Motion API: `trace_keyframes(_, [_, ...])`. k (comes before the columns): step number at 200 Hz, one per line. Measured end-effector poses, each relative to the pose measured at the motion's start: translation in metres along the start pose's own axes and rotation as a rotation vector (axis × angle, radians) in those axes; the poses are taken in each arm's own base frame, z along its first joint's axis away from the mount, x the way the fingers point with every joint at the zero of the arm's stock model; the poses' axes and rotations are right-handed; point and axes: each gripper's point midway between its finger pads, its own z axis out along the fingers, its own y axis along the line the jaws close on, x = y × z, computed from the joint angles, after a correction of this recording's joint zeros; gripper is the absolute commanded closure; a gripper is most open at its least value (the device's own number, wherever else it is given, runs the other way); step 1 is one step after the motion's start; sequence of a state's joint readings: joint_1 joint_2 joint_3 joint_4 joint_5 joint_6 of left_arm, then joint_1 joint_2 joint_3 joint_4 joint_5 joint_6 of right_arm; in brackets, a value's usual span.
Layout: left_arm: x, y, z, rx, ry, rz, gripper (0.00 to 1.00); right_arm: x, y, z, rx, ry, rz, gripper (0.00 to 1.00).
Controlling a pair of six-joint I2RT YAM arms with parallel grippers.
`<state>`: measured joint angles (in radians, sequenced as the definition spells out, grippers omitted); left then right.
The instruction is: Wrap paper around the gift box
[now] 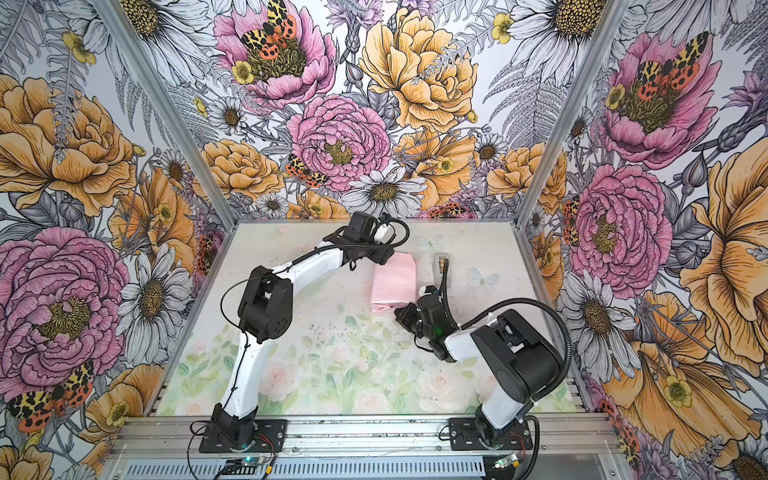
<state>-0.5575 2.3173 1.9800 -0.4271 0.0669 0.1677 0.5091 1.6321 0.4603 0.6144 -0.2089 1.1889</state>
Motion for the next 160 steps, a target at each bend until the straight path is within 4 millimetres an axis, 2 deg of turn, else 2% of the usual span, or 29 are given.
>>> trace_keyframes(35, [-0.002,0.006,0.014,-0.017,0.010,0.025,0.20,0.000,0.000,0.000,0.000,-0.001,0.000,0.96])
trace_keyframes(78, [0.020,0.006,0.028,-0.006,0.086,0.067,0.20,-0.001,0.000,0.000,0.002,-0.004,0.000,0.96])
trace_keyframes(122, [0.026,0.005,0.027,0.003,0.105,0.106,0.20,-0.001,0.000,0.000,0.003,-0.008,-0.001,0.96])
trace_keyframes(160, [0.040,0.004,0.012,0.005,0.139,0.117,0.20,-0.002,-0.002,0.000,0.011,-0.010,0.000,0.96])
